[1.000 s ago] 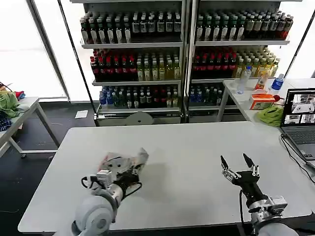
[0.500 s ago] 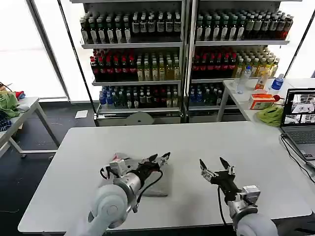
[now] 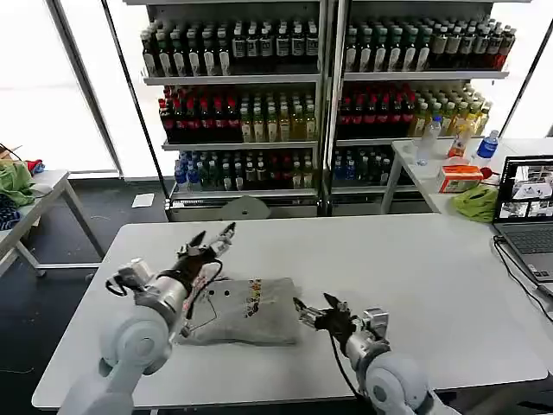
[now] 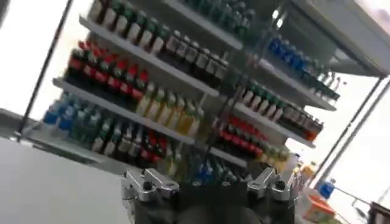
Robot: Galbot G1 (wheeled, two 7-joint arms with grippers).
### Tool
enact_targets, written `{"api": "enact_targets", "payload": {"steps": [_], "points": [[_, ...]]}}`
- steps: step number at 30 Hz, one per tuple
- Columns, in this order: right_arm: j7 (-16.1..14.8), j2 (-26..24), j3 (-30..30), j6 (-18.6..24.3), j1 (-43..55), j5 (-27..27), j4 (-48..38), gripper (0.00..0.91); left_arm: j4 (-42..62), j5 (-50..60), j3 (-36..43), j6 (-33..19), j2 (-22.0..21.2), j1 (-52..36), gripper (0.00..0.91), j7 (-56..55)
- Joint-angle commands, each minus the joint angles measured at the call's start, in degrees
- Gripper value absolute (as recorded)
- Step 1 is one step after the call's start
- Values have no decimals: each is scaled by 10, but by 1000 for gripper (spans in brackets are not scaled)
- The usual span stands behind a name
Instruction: Fold and organize the clothes.
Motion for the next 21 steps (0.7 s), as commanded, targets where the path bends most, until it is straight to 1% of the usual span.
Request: {"api": "enact_targets", "payload": {"steps": [1,3,5,6,7,8,9,12,17,18,20,21], "points": [[31,43,-116,-33,106,72,-118,907,-17,39,-142,-22,12,67,907,38],[32,49,-111,-27,103,77,-125,907,-21,38,-150,-22,13,76,907,38],[25,49,-109,-18,99,87,-127,907,-23,38,-158,-21,15,83,907,37],[23,50,-110,-16,98,93,-128,564,-24,38,-160,-21,15,86,907,37],[21,51,-111,-15,96,95,-130,292,-25,38,-161,-21,14,88,907,36],[20,54,-113,-14,96,93,-134,50,-25,39,-161,-20,13,89,907,36],[20,55,-114,-13,95,93,-135,0,-26,39,-161,-20,12,90,907,36],[-5,61,-115,17,89,90,-137,0,-29,40,-159,-20,8,92,907,36],[-15,66,-109,32,87,82,-133,0,-27,41,-154,-19,8,91,907,36],[-17,65,-107,34,87,75,-131,0,-27,41,-153,-19,8,91,907,36],[-30,58,-103,40,85,44,-126,0,-26,41,-152,-19,8,91,907,36],[-35,53,-99,37,83,12,-119,0,-25,41,-152,-19,8,91,907,36]]}}
